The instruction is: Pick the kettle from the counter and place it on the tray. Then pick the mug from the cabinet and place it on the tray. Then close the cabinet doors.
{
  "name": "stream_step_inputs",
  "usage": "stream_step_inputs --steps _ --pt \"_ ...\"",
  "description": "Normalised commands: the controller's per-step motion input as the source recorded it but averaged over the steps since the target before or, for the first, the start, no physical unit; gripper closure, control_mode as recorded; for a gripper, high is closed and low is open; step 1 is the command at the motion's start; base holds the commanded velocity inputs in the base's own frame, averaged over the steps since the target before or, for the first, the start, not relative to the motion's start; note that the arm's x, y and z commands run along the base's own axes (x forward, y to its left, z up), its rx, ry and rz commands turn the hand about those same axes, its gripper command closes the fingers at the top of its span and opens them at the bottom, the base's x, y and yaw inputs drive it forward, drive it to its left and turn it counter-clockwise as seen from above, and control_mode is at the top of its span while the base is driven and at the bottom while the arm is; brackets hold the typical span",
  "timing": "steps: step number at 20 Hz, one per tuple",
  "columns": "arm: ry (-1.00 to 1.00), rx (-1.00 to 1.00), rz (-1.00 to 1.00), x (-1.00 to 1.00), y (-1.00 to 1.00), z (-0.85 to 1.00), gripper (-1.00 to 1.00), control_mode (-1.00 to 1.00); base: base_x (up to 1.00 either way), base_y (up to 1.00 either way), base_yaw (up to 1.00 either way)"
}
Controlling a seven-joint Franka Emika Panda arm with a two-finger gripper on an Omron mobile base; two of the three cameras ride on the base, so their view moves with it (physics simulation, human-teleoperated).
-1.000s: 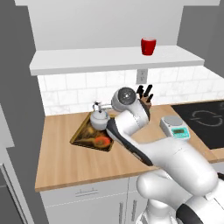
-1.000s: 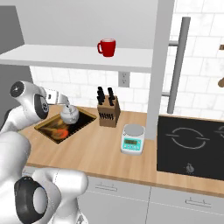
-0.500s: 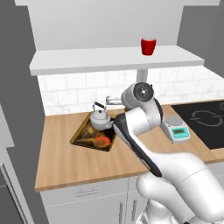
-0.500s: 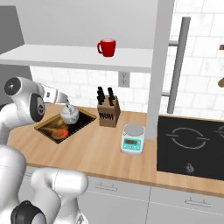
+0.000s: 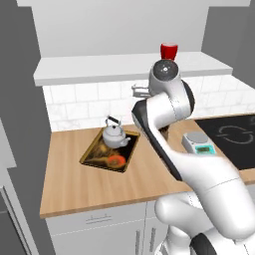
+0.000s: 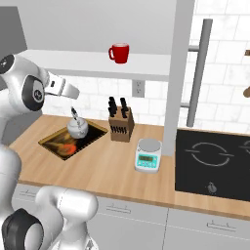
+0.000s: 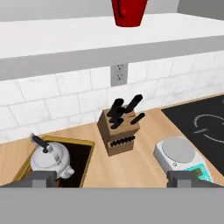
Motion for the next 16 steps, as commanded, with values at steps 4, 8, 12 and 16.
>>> stream_step_inputs --steps 4,8,12,16 --pt "0.00 0.00 -0.13 0.00 -0.17 0.35 -1.00 -1.00 0.00 0.00 0.00" --pt "0.00 0.00 -0.04 0.00 -0.28 0.00 -1.00 -1.00 0.00 0.00 0.00" --pt "0.00 0.00 0.00 0.02 -0.31 0.00 -1.00 -1.00 0.00 0.00 0.00" --pt "0.00 0.00 0.00 0.14 -0.31 0.29 -1.00 -1.00 0.00 0.00 0.00"
